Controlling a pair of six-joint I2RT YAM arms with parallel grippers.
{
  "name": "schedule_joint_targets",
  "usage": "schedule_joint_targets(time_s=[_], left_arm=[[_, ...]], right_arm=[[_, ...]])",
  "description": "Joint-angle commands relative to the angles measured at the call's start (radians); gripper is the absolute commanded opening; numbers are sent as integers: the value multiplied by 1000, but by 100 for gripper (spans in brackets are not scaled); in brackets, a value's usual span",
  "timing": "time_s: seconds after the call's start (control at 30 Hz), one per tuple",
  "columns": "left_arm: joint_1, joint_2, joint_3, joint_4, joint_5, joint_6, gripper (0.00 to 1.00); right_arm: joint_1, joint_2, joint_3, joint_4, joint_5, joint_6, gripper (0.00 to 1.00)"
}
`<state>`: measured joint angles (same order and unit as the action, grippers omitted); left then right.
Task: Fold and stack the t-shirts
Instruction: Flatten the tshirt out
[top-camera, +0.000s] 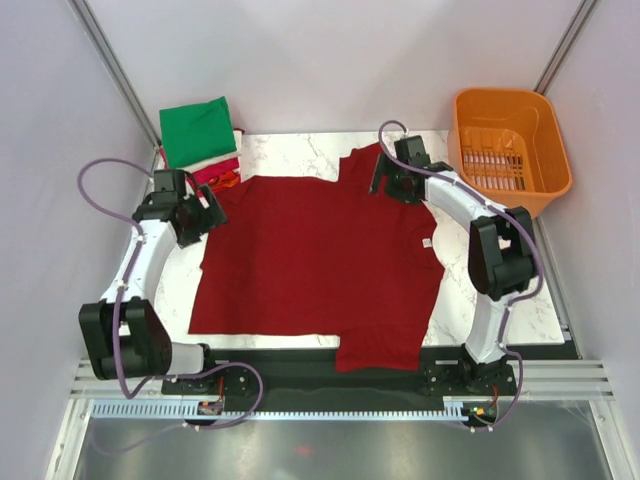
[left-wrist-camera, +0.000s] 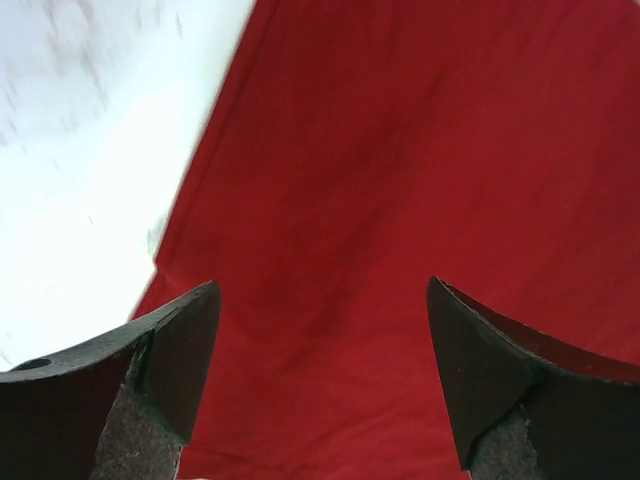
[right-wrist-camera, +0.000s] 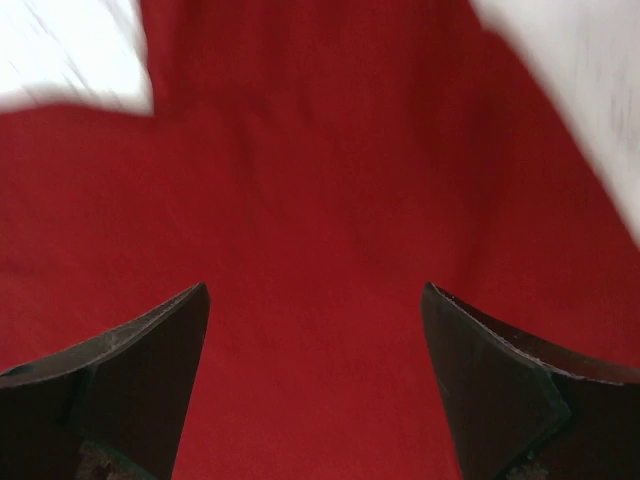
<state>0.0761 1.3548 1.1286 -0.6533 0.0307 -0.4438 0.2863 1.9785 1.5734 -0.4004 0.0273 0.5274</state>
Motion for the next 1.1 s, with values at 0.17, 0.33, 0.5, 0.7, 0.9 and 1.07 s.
schedule_joint_targets(time_s=[0.17, 0.33, 0.5, 0.7, 0.9, 1.07], left_arm=[[-35, 153, 34, 135, 129, -110, 81], [-94, 126, -8, 135, 85, -127, 80], [-105, 118, -66, 142, 28, -125, 80], [-105, 211, -23, 141, -28, -134, 80], [-131, 325, 63, 158, -28, -156, 79], [-145, 354, 118, 158, -28, -156, 79]], right_arm=[[27, -83, -73, 14, 13, -38, 95], [14, 34, -47, -87, 57, -18, 95], [-42, 138, -1, -84, 5, -32, 93], [-119, 221, 105, -89, 5, -7, 93], [-171, 348, 347, -153, 63, -29, 93], [-187, 460, 560, -224, 42, -65, 92]])
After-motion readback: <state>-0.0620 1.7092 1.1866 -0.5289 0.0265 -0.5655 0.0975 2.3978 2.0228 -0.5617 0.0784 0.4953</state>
